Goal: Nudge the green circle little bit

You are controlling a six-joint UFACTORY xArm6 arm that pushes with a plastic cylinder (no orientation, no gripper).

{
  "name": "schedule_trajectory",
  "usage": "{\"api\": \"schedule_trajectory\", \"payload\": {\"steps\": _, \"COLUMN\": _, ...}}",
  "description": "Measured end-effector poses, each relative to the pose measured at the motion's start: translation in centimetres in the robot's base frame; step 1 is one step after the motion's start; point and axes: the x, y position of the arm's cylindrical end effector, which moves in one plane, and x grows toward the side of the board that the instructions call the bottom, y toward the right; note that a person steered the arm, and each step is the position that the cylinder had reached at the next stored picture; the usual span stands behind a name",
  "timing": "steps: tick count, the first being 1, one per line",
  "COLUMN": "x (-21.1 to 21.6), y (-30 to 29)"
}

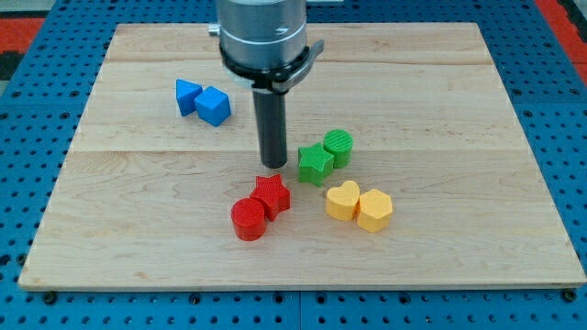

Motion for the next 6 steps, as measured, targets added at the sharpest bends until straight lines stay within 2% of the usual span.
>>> {"api": "schedule_trajectory", "payload": {"steps": 1, "x": 0.2, "y": 5.2}}
{"api": "schedule_trajectory", "payload": {"steps": 2, "x": -0.4, "y": 4.7}}
{"api": "schedule_trajectory", "payload": {"steps": 3, "x": -5.2, "y": 7.0}}
{"api": "schedule_trajectory", "payload": {"steps": 4, "x": -3.0, "y": 10.1}}
{"api": "schedule_trajectory", "payload": {"steps": 5, "x": -1.3, "y": 9.0}}
{"api": "schedule_trajectory", "payload": {"steps": 6, "x": -3.9, "y": 9.4}}
